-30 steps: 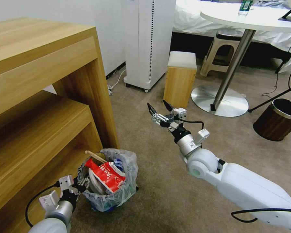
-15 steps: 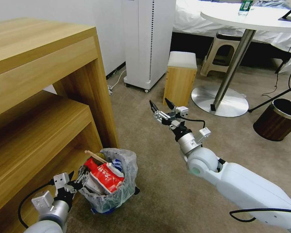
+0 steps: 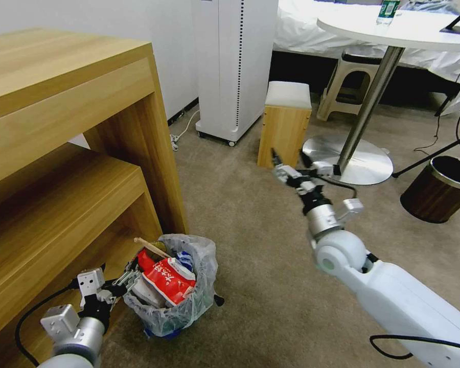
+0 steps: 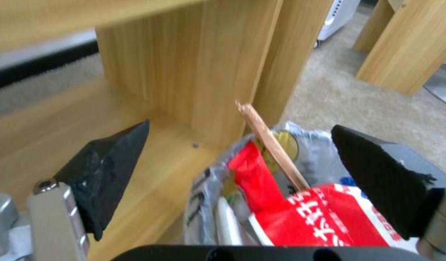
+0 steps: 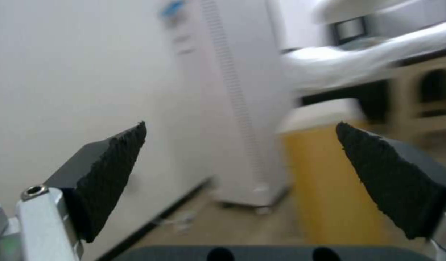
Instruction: Pick up the trash bin and place the garbage on the floor into it.
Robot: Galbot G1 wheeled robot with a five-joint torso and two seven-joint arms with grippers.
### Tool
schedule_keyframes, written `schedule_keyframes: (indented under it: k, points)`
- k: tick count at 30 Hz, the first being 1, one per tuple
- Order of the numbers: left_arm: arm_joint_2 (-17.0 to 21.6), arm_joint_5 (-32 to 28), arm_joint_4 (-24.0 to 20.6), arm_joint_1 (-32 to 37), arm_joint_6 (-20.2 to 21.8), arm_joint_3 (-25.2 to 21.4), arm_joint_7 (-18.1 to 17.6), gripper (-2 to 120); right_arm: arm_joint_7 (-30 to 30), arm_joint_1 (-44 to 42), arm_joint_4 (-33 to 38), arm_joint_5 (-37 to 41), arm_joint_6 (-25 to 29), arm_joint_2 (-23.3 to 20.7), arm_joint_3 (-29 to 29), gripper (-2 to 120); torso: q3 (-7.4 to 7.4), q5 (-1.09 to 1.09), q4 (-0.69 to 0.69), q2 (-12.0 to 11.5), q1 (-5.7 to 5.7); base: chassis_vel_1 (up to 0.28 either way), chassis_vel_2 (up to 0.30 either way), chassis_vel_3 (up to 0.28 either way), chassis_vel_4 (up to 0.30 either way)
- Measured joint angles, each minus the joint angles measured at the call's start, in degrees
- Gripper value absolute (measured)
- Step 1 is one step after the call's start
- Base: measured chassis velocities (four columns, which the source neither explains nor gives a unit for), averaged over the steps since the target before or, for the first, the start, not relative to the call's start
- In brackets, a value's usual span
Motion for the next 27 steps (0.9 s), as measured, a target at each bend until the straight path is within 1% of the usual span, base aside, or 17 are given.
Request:
schedule_keyframes:
  k: [2, 3, 4, 5, 6, 7, 8, 9, 12, 13, 14, 16, 17, 19, 24, 26, 27]
  points:
    - [0.0, 0.3, 0.0, 0.0, -0.1, -0.1, 0.1, 100, 0.4, -0.4, -0.2, -0.4, -0.2, 0.2, 0.8, 100, 0.00, 0.00, 0.00, 0.0, 0.00, 0.000, 0.000, 0.000, 0.000]
    - [-0.2, 1.4, -0.3, 0.0, -0.3, -0.2, 0.6, 100, 2.2, -2.9, -1.0, -3.4, -1.3, 1.2, 5.2, 100, 0.01, 0.02, 0.01, 0.0, 0.00, 0.000, 0.000, 0.000, 0.000]
    - [-0.3, 1.7, -0.5, 0.0, -0.5, -0.3, 0.7, 100, 3.0, -4.0, -1.1, -5.0, -2.3, 1.8, 7.7, 100, 0.00, 0.01, 0.00, 0.0, 0.00, 0.000, 0.000, 0.000, 0.000]
    - [-0.3, 1.7, -0.5, 0.0, -0.5, -0.3, 0.7, 100, 3.0, -4.0, -1.1, -5.0, -2.3, 1.8, 7.7, 100, 0.00, 0.01, 0.00, 0.0, 0.00, 0.000, 0.000, 0.000, 0.000]
    - [-0.5, 2.4, -0.7, 0.0, -0.7, -0.5, 0.7, 100, 4.8, -5.5, -1.1, -7.1, -3.7, 2.9, 11.1, 100, 0.01, 0.00, 0.00, 0.0, 0.00, 0.000, 0.000, 0.000, 0.000]
    - [-0.6, 2.7, -0.8, 0.0, -0.8, -0.6, 0.8, 100, 5.4, -6.2, -1.1, -8.2, -4.2, 3.5, 12.7, 100, 0.00, 0.01, 0.01, 0.0, 0.00, 0.000, 0.000, 0.000, 0.000]
    - [-0.6, 4.0, -1.2, -0.1, -1.0, -1.2, 1.0, 100, 6.4, -10.3, -0.6, -14.6, -5.7, 5.9, 20.0, 100, 0.00, 0.01, 0.01, 0.0, 0.00, 0.000, 0.000, 0.000, 0.000]
    - [-0.6, 4.0, -1.2, -0.1, -1.0, -1.2, 1.0, 100, 6.4, -10.3, -0.6, -14.6, -5.7, 5.9, 20.0, 100, 0.00, 0.01, 0.01, 0.0, 0.00, 0.000, 0.000, 0.000, 0.000]
    - [-0.6, 5.7, -1.9, 0.1, -1.0, -1.5, 1.0, 100, 5.6, -15.2, 0.8, -17.2, -6.1, 7.6, 25.2, 100, 0.00, 0.00, -0.01, 0.0, 0.00, 0.000, 0.000, 0.000, 0.000]
    - [-0.6, 5.7, -1.9, 0.1, -1.0, -1.5, 1.0, 100, 5.6, -15.2, 0.8, -17.2, -6.1, 7.6, 25.2, 100, 0.00, 0.00, -0.01, 0.0, 0.00, 0.000, 0.000, 0.000, 0.000]
    - [-0.6, 6.2, -2.2, 0.2, -0.9, -1.5, 1.0, 100, 4.8, -17.0, 1.3, -17.2, -5.4, 8.0, 26.4, 100, 0.00, 0.00, 0.00, 0.0, 0.00, 0.000, 0.000, 0.000, 0.000]
    - [-0.7, 7.3, -2.8, 0.5, -0.8, -1.3, 1.0, 100, 2.7, -19.7, 1.9, -17.1, -3.4, 8.7, 27.6, 100, 0.00, 0.00, 0.00, 0.0, 0.00, 0.000, 0.000, 0.000, 0.000]
    - [-0.8, 8.1, -3.4, 1.0, -0.7, -1.1, 1.0, 100, 0.0, -22.2, 2.0, -17.4, -0.8, 9.7, 28.5, 100, 0.00, 0.00, -0.01, 0.0, 0.00, 0.000, 0.000, 0.000, 0.000]
    - [-0.8, 8.6, -3.6, 1.4, -0.7, -1.0, 1.2, 100, -0.3, -23.4, 2.1, -18.0, 0.0, 10.2, 28.5, 100, 0.00, 0.01, 0.00, 0.0, 0.00, 0.000, 0.000, 0.000, 0.000]
    - [-1.3, 10.3, -3.6, 2.1, -1.0, -0.6, 1.5, 100, -0.6, -25.0, 1.4, -19.4, 1.5, 11.0, 26.7, 100, 0.00, 0.00, 0.01, 0.0, 0.00, 0.000, 0.000, 0.000, 0.000]
    - [-1.8, 11.2, -3.6, 2.3, -1.1, -0.5, 1.6, 100, -2.0, -25.5, 0.9, -19.7, 2.4, 11.4, 25.4, 100, 0.00, -0.01, 0.00, 0.0, 0.00, 0.000, 0.000, 0.000, 0.000]
    - [-2.3, 12.2, -3.6, 2.5, -1.3, -0.4, 1.7, 100, -4.0, -25.6, 0.1, -19.7, 3.9, 11.9, 23.8, 100, 0.00, -0.01, 0.00, 0.0, 0.00, 0.000, 0.000, 0.000, 0.000]
